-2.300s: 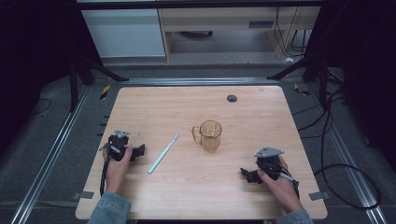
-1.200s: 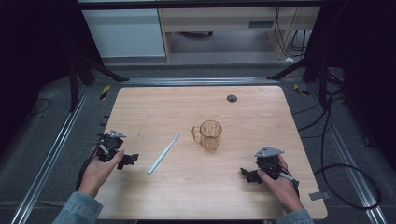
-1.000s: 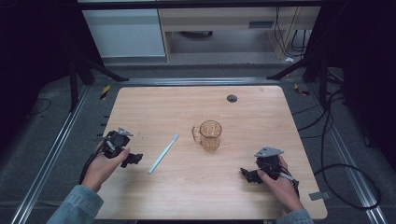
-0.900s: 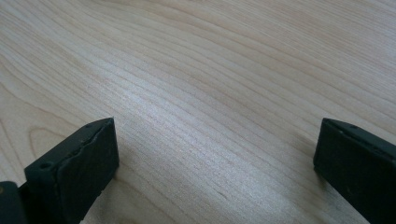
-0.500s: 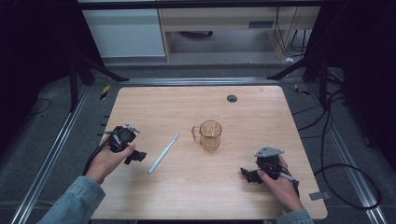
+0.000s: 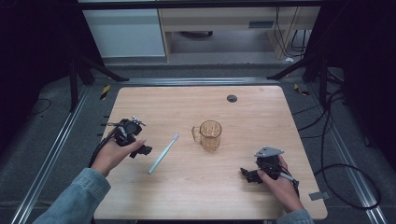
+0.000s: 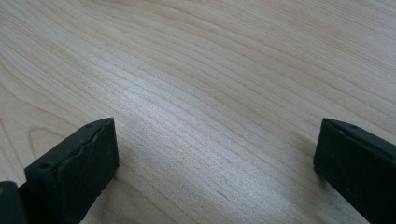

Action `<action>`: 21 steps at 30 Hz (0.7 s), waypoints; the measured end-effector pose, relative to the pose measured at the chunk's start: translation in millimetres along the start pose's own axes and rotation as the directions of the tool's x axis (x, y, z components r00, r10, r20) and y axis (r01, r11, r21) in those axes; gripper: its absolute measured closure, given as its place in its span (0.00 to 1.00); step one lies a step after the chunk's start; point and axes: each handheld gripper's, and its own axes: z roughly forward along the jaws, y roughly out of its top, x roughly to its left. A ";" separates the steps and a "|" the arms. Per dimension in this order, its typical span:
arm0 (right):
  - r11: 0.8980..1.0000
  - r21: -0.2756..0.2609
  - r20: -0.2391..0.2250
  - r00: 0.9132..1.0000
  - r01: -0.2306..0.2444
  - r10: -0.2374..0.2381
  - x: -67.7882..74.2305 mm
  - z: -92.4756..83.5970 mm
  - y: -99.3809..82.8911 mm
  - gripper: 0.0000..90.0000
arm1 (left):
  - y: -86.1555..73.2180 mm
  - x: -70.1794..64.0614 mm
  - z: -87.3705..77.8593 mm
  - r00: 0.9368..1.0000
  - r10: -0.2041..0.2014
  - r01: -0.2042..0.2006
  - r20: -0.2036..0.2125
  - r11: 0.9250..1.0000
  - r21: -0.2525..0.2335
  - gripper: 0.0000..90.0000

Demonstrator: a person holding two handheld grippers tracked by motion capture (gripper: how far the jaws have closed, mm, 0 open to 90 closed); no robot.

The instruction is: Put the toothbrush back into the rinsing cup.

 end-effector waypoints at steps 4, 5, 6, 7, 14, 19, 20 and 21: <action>1.000 0.000 0.000 1.000 -0.001 0.001 0.1 0.0 0.0 0.00 | 6.7 -6.4 4.7 1.000 0.014 -0.014 0.018 1.000 0.014 0.12; 1.000 0.000 0.000 1.000 0.000 0.000 0.0 0.0 0.0 0.00 | 9.5 -9.3 6.3 0.999 0.022 -0.023 0.023 0.999 0.025 0.12; 1.000 0.000 0.000 1.000 0.000 0.000 0.0 0.0 0.0 0.00 | 11.5 -11.0 7.3 0.999 0.027 -0.027 0.025 0.999 0.030 0.13; 1.000 0.000 -0.001 1.000 0.001 -0.001 -0.1 -0.1 0.0 0.00 | 15.2 -13.8 8.9 0.999 0.038 -0.039 0.029 0.998 0.042 0.13; 1.000 0.000 0.001 1.000 0.000 0.000 -0.2 -0.1 0.0 0.00 | 33.9 -24.3 19.8 0.997 0.068 -0.071 0.041 0.994 0.081 0.16; 1.000 0.000 0.003 1.000 -0.001 0.001 -0.2 -0.1 0.0 0.00 | 41.0 -30.2 21.7 0.996 0.080 -0.083 0.049 0.993 0.081 0.17; 1.000 0.001 0.003 1.000 -0.002 0.002 -0.2 -0.1 0.1 0.00 | 41.4 -31.7 23.3 0.995 0.086 -0.090 0.050 0.992 0.090 0.18; 1.000 0.001 0.003 1.000 -0.003 0.003 -0.2 -0.1 0.1 0.00 | 41.5 -32.5 24.4 0.995 0.088 -0.093 0.050 0.991 0.099 0.19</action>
